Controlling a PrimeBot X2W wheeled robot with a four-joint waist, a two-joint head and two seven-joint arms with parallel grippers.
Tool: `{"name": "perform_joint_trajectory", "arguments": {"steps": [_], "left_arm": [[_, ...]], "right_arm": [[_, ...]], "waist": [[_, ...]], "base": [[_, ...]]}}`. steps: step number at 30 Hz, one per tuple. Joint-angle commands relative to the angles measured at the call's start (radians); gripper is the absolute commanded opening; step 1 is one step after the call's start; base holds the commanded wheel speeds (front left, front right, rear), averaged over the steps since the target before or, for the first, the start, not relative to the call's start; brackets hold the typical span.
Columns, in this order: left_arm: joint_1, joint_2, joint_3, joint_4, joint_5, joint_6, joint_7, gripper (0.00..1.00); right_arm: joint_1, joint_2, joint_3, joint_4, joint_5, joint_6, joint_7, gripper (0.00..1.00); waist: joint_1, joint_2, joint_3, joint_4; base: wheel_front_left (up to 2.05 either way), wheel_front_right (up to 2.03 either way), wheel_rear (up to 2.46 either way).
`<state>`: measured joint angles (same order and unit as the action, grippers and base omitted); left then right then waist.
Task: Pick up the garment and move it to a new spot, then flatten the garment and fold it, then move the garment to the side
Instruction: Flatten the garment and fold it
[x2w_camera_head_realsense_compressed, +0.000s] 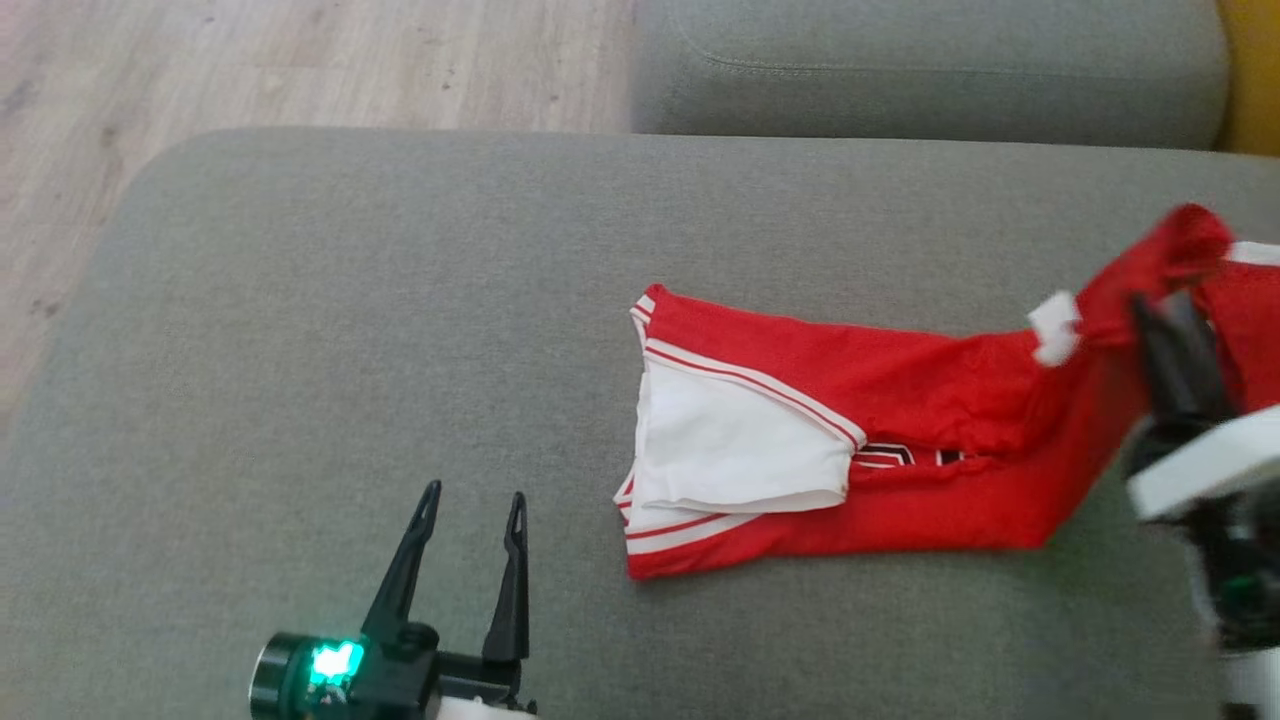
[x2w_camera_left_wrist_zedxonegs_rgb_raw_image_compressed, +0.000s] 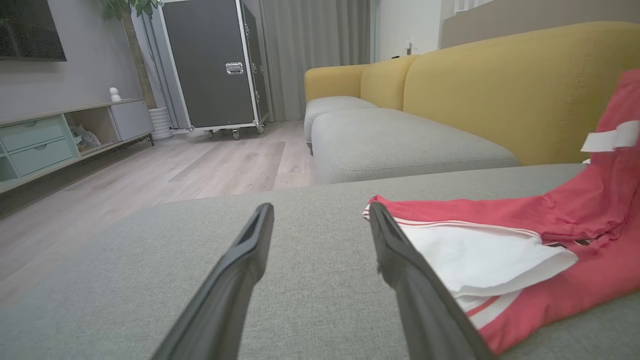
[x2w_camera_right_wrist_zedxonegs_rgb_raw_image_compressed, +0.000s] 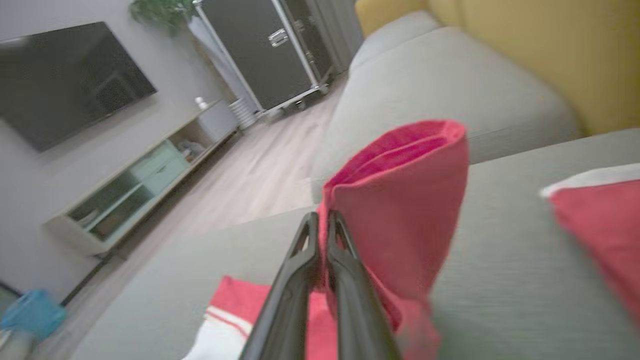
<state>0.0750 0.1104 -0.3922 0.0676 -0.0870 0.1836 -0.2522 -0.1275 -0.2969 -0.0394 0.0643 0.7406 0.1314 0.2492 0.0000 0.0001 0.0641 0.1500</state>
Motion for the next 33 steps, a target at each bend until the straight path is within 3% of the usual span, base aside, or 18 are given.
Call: {"name": "perform_joint_trajectory", "arguments": {"steps": [1,8,17,18,19,20,21,30,33], "left_arm": [[-0.023,-0.013,0.027,-0.02,0.009,-0.007,-0.01,1.0],[-0.028,-0.024,0.032,-0.003,0.011,-0.021,-0.01,1.0],[-0.042,-0.043,0.025,0.013,0.004,-0.042,-0.01,1.0],[-0.045,-0.044,0.026,0.014,0.004,-0.043,-0.01,1.0],[-0.047,-0.045,0.027,0.015,0.004,-0.044,-0.01,1.0],[-0.049,-0.047,0.028,0.015,0.005,-0.044,-0.01,1.0],[-0.05,-0.048,0.029,0.015,0.006,-0.043,-0.01,1.0],[-0.028,-0.051,0.05,0.024,0.018,-0.038,-0.01,1.0],[-0.012,-0.051,0.066,0.021,0.016,-0.038,-0.01,1.0]], "right_arm": [[-0.029,0.029,0.052,-0.067,0.0,-0.001,0.022,0.0],[-0.08,0.15,0.193,-0.085,-0.04,-0.001,0.058,0.0],[-0.129,0.237,0.373,0.084,-0.09,-0.001,0.016,0.0],[-0.134,0.24,0.386,0.108,-0.092,-0.001,0.009,0.04],[-0.14,0.242,0.397,0.131,-0.096,-0.001,0.0,0.39],[-0.147,0.243,0.404,0.151,-0.099,-0.001,-0.013,0.82],[-0.155,0.245,0.405,0.169,-0.1,-0.001,-0.031,1.0],[-0.193,0.242,0.389,0.215,-0.065,-0.001,-0.196,1.0],[-0.163,0.194,0.359,0.175,-0.098,-0.001,-0.241,1.0]], "waist": [[0.0,-0.0001,-0.005,0.018],[0.0,-0.0001,-0.008,0.072],[0.0,-0.0001,0.01,0.149],[0.0,-0.0001,0.012,0.153],[0.0,-0.0001,0.014,0.156],[0.0,-0.0001,0.015,0.158],[0.0,-0.0001,0.016,0.159],[0.0,-0.0001,-0.026,0.109],[0.0,-0.0001,-0.056,0.076]], "base": [[0.0,0.0,0.0],[0.0,0.0,0.0],[0.0,0.0,0.0],[0.0,0.0,0.0],[0.0,0.0,0.0],[0.0,0.0,0.0],[0.0,0.0,0.0],[0.0,0.0,0.0],[0.0,0.0,0.0]]}}
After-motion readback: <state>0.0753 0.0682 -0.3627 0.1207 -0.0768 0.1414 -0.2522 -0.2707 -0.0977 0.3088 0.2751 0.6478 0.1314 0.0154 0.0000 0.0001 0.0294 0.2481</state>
